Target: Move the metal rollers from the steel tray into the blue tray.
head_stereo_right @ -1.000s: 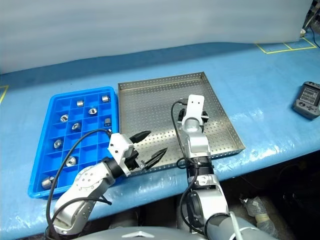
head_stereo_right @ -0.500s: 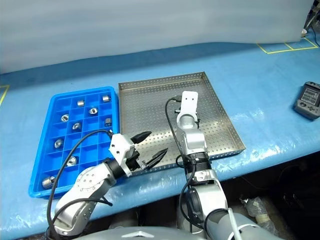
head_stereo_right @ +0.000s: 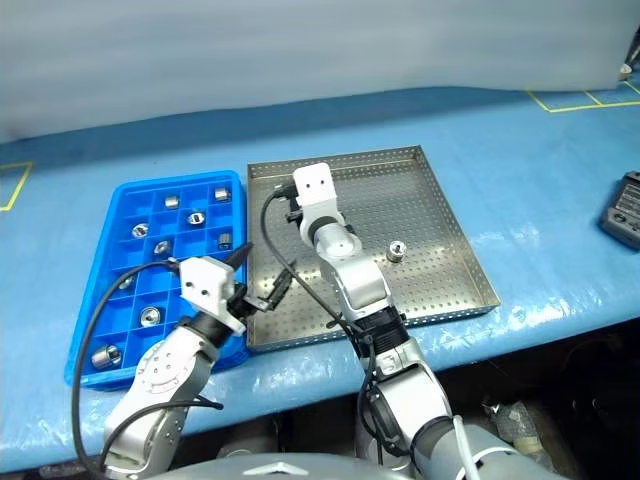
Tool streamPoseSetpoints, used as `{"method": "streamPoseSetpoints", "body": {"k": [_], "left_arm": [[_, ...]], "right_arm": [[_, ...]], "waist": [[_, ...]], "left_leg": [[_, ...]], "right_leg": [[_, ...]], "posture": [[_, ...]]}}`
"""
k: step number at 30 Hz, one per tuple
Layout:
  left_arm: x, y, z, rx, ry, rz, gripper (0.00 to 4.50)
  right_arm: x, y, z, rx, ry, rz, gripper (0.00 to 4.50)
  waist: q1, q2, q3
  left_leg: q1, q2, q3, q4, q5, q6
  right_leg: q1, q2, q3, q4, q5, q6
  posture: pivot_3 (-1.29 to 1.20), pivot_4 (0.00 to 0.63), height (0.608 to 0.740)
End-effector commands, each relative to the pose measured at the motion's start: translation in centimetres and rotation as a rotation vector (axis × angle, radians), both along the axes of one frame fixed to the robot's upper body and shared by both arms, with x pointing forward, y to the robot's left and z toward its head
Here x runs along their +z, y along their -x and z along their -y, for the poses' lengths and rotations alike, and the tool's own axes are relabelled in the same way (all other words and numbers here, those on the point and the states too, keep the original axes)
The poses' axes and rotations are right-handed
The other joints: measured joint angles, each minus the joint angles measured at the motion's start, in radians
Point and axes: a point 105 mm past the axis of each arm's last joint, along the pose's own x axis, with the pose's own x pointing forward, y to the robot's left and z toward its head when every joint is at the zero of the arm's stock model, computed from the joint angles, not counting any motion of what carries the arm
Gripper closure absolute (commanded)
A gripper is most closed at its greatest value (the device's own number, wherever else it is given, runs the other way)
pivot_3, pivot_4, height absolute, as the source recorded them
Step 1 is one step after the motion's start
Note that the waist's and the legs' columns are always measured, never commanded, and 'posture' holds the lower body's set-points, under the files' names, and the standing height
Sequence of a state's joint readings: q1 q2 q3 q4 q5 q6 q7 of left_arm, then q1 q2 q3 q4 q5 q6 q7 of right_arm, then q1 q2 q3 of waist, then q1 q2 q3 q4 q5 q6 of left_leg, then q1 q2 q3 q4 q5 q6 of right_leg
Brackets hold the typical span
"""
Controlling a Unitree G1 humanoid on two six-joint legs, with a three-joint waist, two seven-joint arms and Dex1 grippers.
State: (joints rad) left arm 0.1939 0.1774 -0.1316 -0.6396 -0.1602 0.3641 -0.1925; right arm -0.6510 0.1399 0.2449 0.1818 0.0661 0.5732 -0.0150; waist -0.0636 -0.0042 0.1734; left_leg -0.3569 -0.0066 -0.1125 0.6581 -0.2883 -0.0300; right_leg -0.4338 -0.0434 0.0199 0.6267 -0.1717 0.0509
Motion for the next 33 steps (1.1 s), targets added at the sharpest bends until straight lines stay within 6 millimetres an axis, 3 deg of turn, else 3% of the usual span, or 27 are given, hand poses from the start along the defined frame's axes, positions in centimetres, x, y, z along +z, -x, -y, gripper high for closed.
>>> {"method": "streamPoseSetpoints", "body": {"k": [1,9,15,25,32,33], "left_arm": [[1.9,0.7,-1.7,0.095,0.000,0.081,0.00],[1.5,3.7,-4.8,0.277,-0.019,0.046,0.00],[1.5,5.8,-6.9,0.410,-0.035,0.038,0.00],[1.2,7.5,-7.7,0.503,-0.045,0.029,0.00],[0.9,7.3,-7.1,0.482,-0.032,0.030,0.00],[0.9,7.2,-7.0,0.477,-0.034,0.030,0.00]], "right_arm": [[4.2,2.1,-5.2,0.180,-0.089,0.101,2.88],[5.0,4.7,-10.1,0.396,-0.107,0.112,2.88],[4.5,6.7,-12.6,0.582,-0.164,0.061,2.88],[3.6,8.2,-14.7,0.710,-0.169,0.023,2.88],[2.3,7.5,-14.9,0.676,-0.148,0.000,2.88],[2.1,7.3,-14.8,0.662,-0.142,-0.004,2.53]], "waist": [[0.014,0.000,0.000],[0.076,0.000,0.000],[0.108,0.000,0.000],[0.177,0.000,0.000],[0.210,0.000,0.000],[0.214,-0.001,0.000]], "left_leg": [[0.000,0.000,0.000,0.000,0.000,0.000],[-0.002,0.000,-0.001,-0.001,0.000,0.000],[-0.003,0.000,-0.001,-0.002,0.000,-0.001],[-0.004,0.000,-0.002,-0.003,0.000,-0.001],[-0.004,0.000,-0.001,-0.003,0.000,-0.001],[-0.004,0.000,-0.001,-0.003,0.000,-0.001]], "right_leg": [[0.000,0.000,0.000,0.000,0.000,0.000],[-0.003,0.000,-0.001,0.000,-0.001,-0.001],[-0.004,0.000,-0.002,0.000,-0.004,-0.006],[-0.006,0.000,-0.003,0.000,-0.005,-0.007],[-0.006,0.000,-0.003,0.001,-0.005,-0.007],[-0.006,0.000,-0.003,0.001,-0.005,-0.007]], "posture": [[0.12,0.150,0.740],[0.28,0.150,0.740],[0.40,0.150,0.740],[0.50,0.150,0.740],[0.48,0.150,0.740],[0.47,0.150,0.740]]}}
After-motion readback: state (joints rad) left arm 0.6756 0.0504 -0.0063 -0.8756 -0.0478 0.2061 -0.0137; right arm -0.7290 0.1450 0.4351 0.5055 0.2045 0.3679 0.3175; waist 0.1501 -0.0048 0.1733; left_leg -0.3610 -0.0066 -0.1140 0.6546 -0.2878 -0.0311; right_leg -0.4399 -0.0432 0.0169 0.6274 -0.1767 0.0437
